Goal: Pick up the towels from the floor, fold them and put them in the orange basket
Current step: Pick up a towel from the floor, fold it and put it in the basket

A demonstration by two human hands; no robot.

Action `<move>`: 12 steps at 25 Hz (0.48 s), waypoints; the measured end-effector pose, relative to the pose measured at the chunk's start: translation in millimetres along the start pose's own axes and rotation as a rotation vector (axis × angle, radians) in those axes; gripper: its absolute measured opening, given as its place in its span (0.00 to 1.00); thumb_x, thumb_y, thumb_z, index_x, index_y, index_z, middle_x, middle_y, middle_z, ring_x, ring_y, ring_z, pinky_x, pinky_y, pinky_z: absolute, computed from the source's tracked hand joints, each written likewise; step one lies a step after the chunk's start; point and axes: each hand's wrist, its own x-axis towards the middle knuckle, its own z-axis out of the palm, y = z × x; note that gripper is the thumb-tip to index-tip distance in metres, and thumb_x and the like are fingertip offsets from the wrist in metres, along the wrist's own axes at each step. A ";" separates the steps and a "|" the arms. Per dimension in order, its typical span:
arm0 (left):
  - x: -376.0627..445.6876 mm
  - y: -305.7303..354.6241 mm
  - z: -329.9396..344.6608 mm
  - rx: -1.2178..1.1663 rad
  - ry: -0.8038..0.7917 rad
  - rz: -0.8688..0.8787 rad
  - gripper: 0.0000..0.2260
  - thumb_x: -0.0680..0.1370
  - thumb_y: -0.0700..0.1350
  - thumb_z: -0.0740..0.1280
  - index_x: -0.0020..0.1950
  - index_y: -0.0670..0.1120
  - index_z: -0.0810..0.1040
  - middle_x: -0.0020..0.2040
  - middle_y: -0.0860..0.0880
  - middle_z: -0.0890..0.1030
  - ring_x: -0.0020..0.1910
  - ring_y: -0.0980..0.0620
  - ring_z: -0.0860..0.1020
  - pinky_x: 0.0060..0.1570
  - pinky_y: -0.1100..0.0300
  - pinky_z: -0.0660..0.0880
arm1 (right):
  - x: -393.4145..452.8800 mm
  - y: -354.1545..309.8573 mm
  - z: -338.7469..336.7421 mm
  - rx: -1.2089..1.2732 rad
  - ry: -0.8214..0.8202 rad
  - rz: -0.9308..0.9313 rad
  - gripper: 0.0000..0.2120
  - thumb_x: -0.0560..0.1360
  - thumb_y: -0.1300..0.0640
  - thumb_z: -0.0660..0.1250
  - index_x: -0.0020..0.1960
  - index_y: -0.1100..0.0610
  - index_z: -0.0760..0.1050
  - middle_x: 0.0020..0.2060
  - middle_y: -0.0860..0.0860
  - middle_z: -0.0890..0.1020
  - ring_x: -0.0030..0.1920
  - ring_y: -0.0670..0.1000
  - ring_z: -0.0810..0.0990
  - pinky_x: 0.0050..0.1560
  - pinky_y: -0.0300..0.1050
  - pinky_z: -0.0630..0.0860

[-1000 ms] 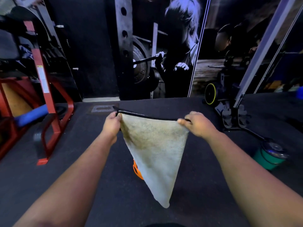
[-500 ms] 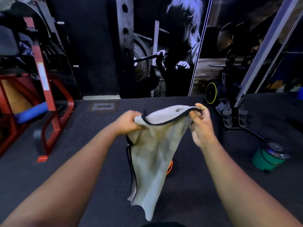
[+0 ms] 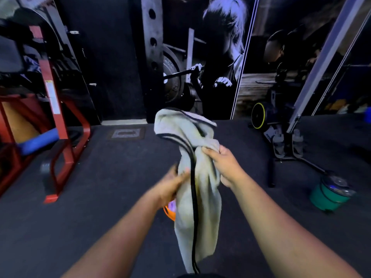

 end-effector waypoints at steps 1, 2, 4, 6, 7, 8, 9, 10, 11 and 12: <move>-9.2 -26.9 8.7 0.112 -0.015 -0.010 0.35 0.71 0.55 0.78 0.73 0.48 0.69 0.67 0.47 0.81 0.63 0.50 0.81 0.56 0.52 0.80 | 5.7 -5.5 1.5 -0.022 0.044 -0.012 0.06 0.79 0.63 0.68 0.56 0.61 0.80 0.51 0.60 0.86 0.52 0.57 0.85 0.58 0.53 0.80; -14.8 -46.9 17.5 0.211 0.013 0.023 0.28 0.71 0.51 0.79 0.68 0.51 0.73 0.63 0.49 0.83 0.61 0.52 0.82 0.56 0.53 0.81 | 14.1 -6.3 1.4 -0.058 0.077 -0.020 0.05 0.79 0.63 0.68 0.54 0.59 0.81 0.50 0.59 0.86 0.51 0.56 0.85 0.57 0.54 0.80; -19.9 -66.2 30.0 0.360 0.297 0.091 0.21 0.69 0.48 0.81 0.55 0.56 0.75 0.53 0.56 0.84 0.54 0.55 0.83 0.51 0.58 0.80 | 22.8 -4.7 3.5 -0.187 0.119 0.016 0.07 0.76 0.62 0.66 0.50 0.55 0.81 0.50 0.57 0.87 0.53 0.57 0.86 0.58 0.53 0.81; -18.3 -61.6 32.1 0.482 0.507 0.105 0.18 0.69 0.51 0.81 0.48 0.58 0.73 0.47 0.61 0.82 0.48 0.60 0.81 0.46 0.59 0.78 | 25.0 -2.9 7.6 -0.221 0.121 0.070 0.08 0.76 0.63 0.64 0.52 0.59 0.81 0.49 0.55 0.86 0.55 0.56 0.85 0.55 0.48 0.82; -15.3 -57.5 32.2 0.528 0.524 0.077 0.15 0.69 0.52 0.79 0.46 0.58 0.73 0.44 0.61 0.82 0.46 0.60 0.80 0.45 0.57 0.77 | 24.4 -3.4 10.1 -0.170 0.102 0.101 0.08 0.77 0.63 0.64 0.55 0.62 0.79 0.50 0.54 0.85 0.56 0.56 0.84 0.55 0.47 0.82; -9.7 -55.7 29.9 0.537 0.518 0.050 0.12 0.70 0.51 0.77 0.43 0.57 0.74 0.41 0.59 0.81 0.42 0.58 0.80 0.43 0.56 0.77 | 24.7 -2.7 11.2 -0.084 0.049 0.126 0.09 0.79 0.63 0.66 0.58 0.63 0.78 0.53 0.56 0.84 0.59 0.56 0.83 0.58 0.49 0.81; -6.9 -51.0 27.4 0.467 0.502 0.015 0.08 0.69 0.50 0.75 0.41 0.54 0.76 0.38 0.56 0.82 0.40 0.54 0.80 0.42 0.54 0.77 | 23.6 -1.4 10.0 0.014 -0.018 0.133 0.12 0.80 0.61 0.68 0.62 0.64 0.76 0.57 0.57 0.83 0.63 0.57 0.81 0.63 0.52 0.79; -4.7 -45.0 24.1 0.321 0.485 -0.006 0.05 0.68 0.48 0.72 0.40 0.50 0.78 0.37 0.53 0.83 0.39 0.51 0.81 0.42 0.52 0.78 | 20.8 2.8 6.1 0.120 -0.101 0.110 0.16 0.79 0.58 0.69 0.65 0.62 0.75 0.61 0.57 0.81 0.66 0.56 0.79 0.67 0.54 0.76; -1.6 -39.3 18.8 0.186 0.464 -0.033 0.05 0.67 0.46 0.71 0.40 0.48 0.79 0.37 0.49 0.84 0.40 0.48 0.81 0.42 0.52 0.78 | 16.5 9.0 0.6 0.174 -0.188 0.091 0.22 0.77 0.54 0.72 0.68 0.60 0.73 0.65 0.57 0.79 0.68 0.55 0.77 0.69 0.54 0.74; 1.9 -32.1 13.7 0.076 0.434 -0.046 0.04 0.66 0.45 0.70 0.40 0.47 0.78 0.38 0.47 0.83 0.41 0.47 0.80 0.42 0.52 0.77 | 9.8 18.5 -6.9 0.126 -0.218 0.095 0.27 0.75 0.50 0.75 0.71 0.55 0.72 0.68 0.54 0.78 0.69 0.53 0.77 0.69 0.53 0.74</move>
